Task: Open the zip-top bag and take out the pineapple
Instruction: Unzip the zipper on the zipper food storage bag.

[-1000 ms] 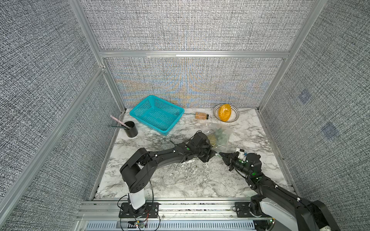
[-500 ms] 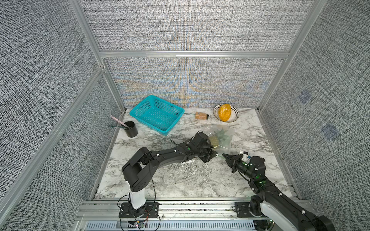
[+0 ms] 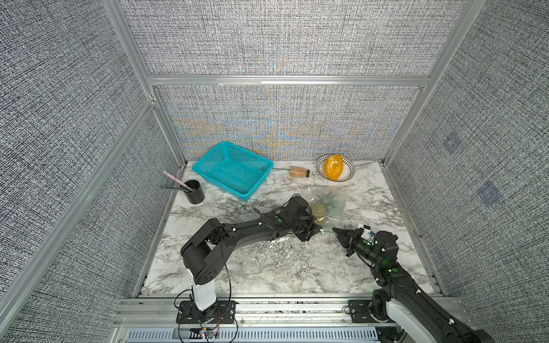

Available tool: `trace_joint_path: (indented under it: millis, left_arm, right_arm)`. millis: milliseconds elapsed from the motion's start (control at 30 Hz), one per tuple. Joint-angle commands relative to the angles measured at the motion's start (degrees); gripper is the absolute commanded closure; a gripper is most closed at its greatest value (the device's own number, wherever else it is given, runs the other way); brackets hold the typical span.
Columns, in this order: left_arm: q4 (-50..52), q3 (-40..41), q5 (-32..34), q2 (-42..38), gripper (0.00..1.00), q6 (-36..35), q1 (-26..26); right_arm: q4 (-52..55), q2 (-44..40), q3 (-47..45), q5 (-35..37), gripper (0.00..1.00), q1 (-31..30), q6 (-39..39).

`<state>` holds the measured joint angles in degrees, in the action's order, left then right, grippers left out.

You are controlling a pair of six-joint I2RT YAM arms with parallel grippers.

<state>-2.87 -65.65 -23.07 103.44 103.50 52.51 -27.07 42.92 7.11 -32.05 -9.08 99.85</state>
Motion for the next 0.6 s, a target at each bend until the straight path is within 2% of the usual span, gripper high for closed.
trace_joint_path:
  millis: [0,367,567]
  left_arm:
    - [8.21,1.71,0.84,-1.12,0.9,-1.85,-1.23]
    - [15.2,3.16,0.22,-4.22,0.91,-6.92,-4.12]
    - [24.64,3.9,1.91,-8.69,0.92,-11.68,-6.77]
  right_arm:
    - [-1.68,-0.73,0.58,2.4,1.0,1.81,0.05]
    - [-1.49,-0.93,0.66,0.44,1.0,4.49,-0.23]
    - [-0.45,-1.51,0.54,-1.04,1.0,6.48,-0.8]
